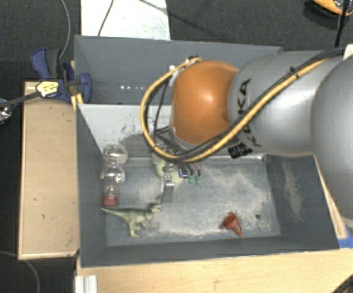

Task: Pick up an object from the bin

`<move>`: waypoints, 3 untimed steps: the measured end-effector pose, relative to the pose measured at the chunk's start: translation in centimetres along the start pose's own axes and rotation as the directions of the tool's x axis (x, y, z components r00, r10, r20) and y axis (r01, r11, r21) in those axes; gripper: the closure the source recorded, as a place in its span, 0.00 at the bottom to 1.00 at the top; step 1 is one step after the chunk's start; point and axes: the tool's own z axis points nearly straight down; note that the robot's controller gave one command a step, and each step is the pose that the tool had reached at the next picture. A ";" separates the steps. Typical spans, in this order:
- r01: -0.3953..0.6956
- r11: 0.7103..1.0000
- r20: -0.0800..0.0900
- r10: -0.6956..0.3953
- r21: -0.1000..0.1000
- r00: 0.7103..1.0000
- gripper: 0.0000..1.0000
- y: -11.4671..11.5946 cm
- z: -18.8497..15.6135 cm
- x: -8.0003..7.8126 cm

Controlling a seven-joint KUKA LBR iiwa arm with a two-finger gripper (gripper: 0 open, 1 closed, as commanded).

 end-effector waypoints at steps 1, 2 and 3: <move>0.046 0.999 0.006 -0.046 -0.001 0.999 0.00 0.4 3.5 3.0; 0.050 0.999 0.001 -0.050 -0.001 0.999 0.00 0.3 7.9 5.8; 0.067 0.998 0.007 -0.067 -0.001 0.998 0.00 0.9 10.3 6.3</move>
Offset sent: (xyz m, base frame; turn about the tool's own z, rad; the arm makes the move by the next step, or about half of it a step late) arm -0.0662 0.0025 -0.0906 -0.0425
